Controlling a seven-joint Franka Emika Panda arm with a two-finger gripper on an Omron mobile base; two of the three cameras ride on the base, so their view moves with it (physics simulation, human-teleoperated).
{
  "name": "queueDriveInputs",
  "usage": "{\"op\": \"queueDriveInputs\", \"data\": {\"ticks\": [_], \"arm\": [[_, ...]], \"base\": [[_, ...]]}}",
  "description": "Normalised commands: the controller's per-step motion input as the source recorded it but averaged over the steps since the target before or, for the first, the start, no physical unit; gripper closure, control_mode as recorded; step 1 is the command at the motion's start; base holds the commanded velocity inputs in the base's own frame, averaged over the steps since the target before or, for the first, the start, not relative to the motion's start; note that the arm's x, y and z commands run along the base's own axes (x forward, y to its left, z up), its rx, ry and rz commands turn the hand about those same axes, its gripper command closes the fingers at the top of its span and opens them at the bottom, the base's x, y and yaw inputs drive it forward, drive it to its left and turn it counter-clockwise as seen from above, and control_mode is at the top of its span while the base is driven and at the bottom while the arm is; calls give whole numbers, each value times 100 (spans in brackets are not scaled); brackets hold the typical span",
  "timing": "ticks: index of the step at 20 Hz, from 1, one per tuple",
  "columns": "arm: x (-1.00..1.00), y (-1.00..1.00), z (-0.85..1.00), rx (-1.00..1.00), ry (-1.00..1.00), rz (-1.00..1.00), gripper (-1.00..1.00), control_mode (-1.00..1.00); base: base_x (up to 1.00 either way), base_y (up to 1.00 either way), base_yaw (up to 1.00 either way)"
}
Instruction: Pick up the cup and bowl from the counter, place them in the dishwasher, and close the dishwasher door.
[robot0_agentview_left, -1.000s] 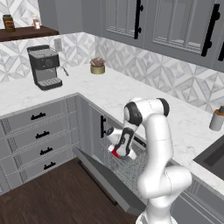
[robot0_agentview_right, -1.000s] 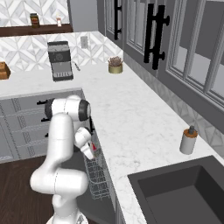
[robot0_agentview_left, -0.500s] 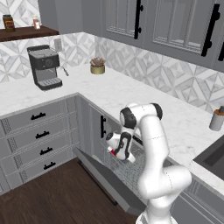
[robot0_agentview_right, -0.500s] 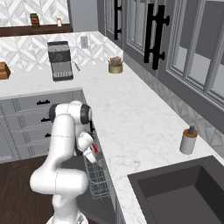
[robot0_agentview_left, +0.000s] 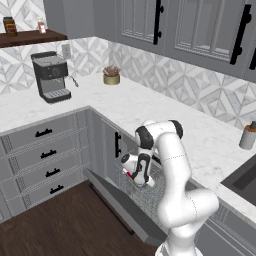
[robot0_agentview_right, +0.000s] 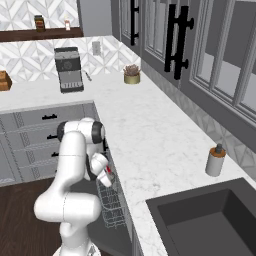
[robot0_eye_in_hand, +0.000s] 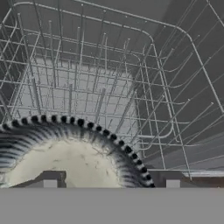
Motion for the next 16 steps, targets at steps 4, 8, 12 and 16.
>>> {"op": "queueDriveInputs", "data": {"ticks": [4,8,12,16], "arm": [[-31,-3,51,0,-10,2,-100,-100],[-44,0,57,0,-5,2,-100,-100],[-42,0,59,11,-1,0,-100,-100],[-35,11,84,19,-1,0,-100,-100]], "base": [[0,0,0],[0,0,0],[0,0,0],[0,0,0]]}}
